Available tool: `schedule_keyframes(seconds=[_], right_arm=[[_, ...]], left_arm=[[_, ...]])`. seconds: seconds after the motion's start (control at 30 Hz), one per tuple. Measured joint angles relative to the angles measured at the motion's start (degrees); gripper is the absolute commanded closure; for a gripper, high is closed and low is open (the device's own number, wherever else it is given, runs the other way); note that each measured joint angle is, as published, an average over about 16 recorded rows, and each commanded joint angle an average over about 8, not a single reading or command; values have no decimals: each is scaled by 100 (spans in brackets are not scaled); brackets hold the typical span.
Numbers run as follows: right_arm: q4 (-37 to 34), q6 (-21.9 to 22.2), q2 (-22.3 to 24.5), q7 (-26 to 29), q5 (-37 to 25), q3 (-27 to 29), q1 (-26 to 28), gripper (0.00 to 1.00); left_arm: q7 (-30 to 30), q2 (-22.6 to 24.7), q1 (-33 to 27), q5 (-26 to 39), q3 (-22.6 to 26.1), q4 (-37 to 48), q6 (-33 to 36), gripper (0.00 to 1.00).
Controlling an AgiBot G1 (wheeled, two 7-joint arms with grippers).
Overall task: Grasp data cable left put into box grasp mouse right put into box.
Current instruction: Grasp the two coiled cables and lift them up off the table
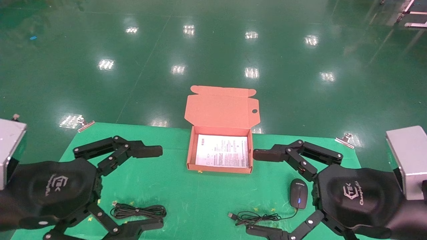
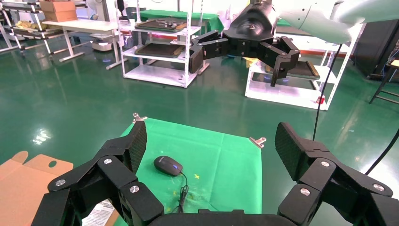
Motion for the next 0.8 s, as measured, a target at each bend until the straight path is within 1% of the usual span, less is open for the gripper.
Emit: schedule_keyframes(seconds=[0.23,0.4,0.57,0.67,0.8], right_arm=[[10,-8,11,-25,-45,-9,6,0],[82,-65,42,-230,-395,-97,104,0],[196,-179,33,-748,-1178,-345,380,0],[270,-243,-6,-1232,-1851,-596,626,0],[353,-266,-131,-1991,-2900,-1018,982,0]], left_arm=[[7,1,-41,73,27,-5,-3,0],[-30,22,-260,420,177,-20,50,0],[-119,111,-675,1076,502,14,184,0],[-169,206,-1011,1636,811,61,274,0],[-205,397,-1505,2508,1354,165,384,0]])
